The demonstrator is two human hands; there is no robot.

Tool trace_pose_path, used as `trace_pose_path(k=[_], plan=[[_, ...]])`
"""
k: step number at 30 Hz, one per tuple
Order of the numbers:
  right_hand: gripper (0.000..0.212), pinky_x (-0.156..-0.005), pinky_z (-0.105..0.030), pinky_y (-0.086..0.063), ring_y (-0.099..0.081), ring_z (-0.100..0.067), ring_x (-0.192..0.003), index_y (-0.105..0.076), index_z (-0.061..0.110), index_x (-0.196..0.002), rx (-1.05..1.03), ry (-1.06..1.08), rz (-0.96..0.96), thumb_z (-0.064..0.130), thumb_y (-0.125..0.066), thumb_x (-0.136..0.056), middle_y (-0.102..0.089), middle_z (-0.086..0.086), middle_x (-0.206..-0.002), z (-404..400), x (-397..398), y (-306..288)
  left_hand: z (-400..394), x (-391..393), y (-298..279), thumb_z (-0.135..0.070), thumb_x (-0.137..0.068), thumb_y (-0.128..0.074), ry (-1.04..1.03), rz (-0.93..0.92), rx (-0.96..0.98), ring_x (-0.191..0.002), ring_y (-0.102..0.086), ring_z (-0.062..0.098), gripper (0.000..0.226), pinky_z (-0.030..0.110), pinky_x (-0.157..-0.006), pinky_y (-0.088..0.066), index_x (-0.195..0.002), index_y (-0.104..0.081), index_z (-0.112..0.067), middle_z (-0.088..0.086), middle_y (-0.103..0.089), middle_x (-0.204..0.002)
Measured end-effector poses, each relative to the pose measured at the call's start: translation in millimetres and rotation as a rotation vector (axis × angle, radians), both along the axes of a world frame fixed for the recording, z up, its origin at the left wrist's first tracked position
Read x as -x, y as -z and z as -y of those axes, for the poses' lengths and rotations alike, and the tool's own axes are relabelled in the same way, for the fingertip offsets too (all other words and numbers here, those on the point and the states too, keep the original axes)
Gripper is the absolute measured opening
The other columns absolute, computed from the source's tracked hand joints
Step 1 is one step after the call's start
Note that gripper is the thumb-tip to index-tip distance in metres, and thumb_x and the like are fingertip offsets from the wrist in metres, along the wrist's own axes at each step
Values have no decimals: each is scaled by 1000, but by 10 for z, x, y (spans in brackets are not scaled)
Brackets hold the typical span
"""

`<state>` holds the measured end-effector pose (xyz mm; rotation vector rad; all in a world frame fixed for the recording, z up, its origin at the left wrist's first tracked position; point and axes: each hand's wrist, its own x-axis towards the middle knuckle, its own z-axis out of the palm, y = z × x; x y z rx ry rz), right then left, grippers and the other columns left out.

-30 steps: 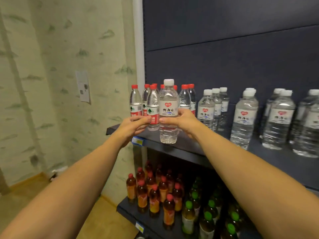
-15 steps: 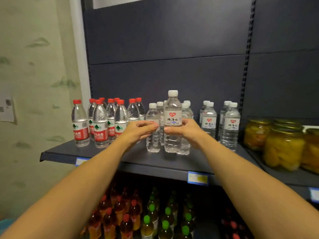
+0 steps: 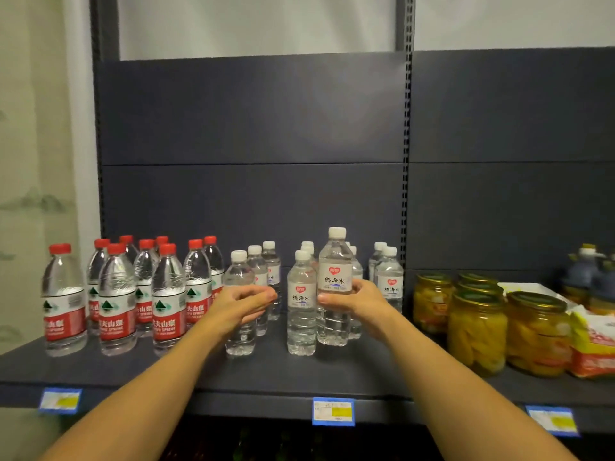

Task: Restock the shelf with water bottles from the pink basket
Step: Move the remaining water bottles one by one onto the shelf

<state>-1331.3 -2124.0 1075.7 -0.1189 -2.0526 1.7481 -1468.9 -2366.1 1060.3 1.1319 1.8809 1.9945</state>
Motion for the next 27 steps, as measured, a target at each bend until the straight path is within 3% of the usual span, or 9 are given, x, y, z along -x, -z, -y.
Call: trace_pose_path(k=[6, 13, 18, 23, 27], plan=[[76, -98, -48, -56, -75, -22, -100, -70, 11, -112, 8, 28, 2, 28, -98, -43, -79, -4, -104, -99, 67, 33, -47, 63, 94, -67, -30, -98, 14, 38, -16, -114, -73, 25, 104, 36, -105, -55, -114, -75, -10, 10, -80, -112], [69, -97, -49, -56, -76, -23, -97, -69, 9, -114, 22, 44, 18, 21, -95, -51, -79, -5, -102, -155, 172, 81, -47, 62, 192, -64, -36, -99, -4, 63, 2, -115, -73, 26, 99, 43, -109, -52, -114, -76, -7, 13, -79, -114], [91, -98, -48, -56, -75, -20, -99, -69, 16, -115, -5, 71, 50, 42, -100, -34, -79, 1, -103, -229, 211, 169, -58, 101, 215, -65, -39, -98, -19, 61, 17, -114, -73, 25, 97, 44, -110, -51, -115, -76, -9, 11, -79, -115], [77, -86, -35, -60, -76, -15, -92, -68, 12, -115, -14, 73, 44, 29, -95, -45, -79, 1, -100, -235, 240, 224, -75, 92, 237, -65, -36, -98, -14, 89, 32, -113, -74, 23, 102, 41, -109, -52, -116, -74, -8, 12, -79, -114], [74, -85, -33, -58, -75, -15, -96, -68, 16, -113, -24, 76, 52, 31, -95, -46, -79, 2, -102, -237, 294, 246, -63, 39, 248, -62, -46, -96, -19, 98, 61, -112, -74, 21, 91, 41, -109, -51, -116, -74, -8, 11, -79, -113]])
